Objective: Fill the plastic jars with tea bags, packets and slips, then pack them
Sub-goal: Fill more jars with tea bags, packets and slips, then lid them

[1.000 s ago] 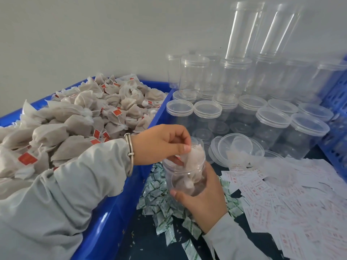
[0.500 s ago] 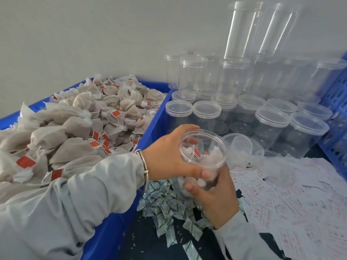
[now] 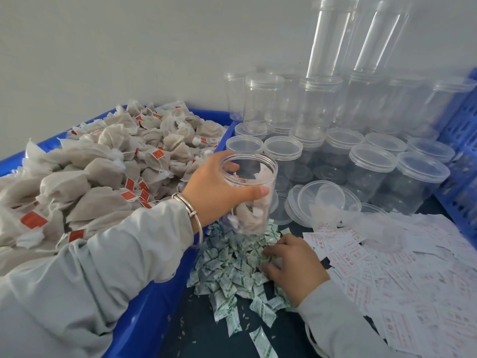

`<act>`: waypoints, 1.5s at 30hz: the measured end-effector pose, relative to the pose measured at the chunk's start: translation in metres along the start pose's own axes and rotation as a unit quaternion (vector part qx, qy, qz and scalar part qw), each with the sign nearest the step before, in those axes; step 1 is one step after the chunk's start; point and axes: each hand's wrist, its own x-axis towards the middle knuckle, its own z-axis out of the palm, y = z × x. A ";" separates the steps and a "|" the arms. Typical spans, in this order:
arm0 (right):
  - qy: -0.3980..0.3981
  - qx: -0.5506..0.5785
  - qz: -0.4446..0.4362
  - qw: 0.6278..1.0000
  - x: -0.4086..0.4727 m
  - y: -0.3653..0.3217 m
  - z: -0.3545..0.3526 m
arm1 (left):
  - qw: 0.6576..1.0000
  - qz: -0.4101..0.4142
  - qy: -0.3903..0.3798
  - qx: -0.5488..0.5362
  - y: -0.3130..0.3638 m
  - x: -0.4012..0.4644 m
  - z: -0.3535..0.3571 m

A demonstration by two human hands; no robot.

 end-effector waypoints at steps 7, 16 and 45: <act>0.072 -0.001 0.012 0.997 0.003 0.002 -0.005 | 0.997 0.018 -0.048 0.058 -0.002 -0.002 0.006; 0.374 0.385 0.113 0.836 -0.001 0.008 -0.029 | 0.978 0.048 -0.156 0.129 -0.004 -0.008 0.008; 0.428 0.140 -0.116 0.885 -0.019 0.013 -0.060 | 0.974 0.066 -0.181 0.119 0.002 -0.014 0.013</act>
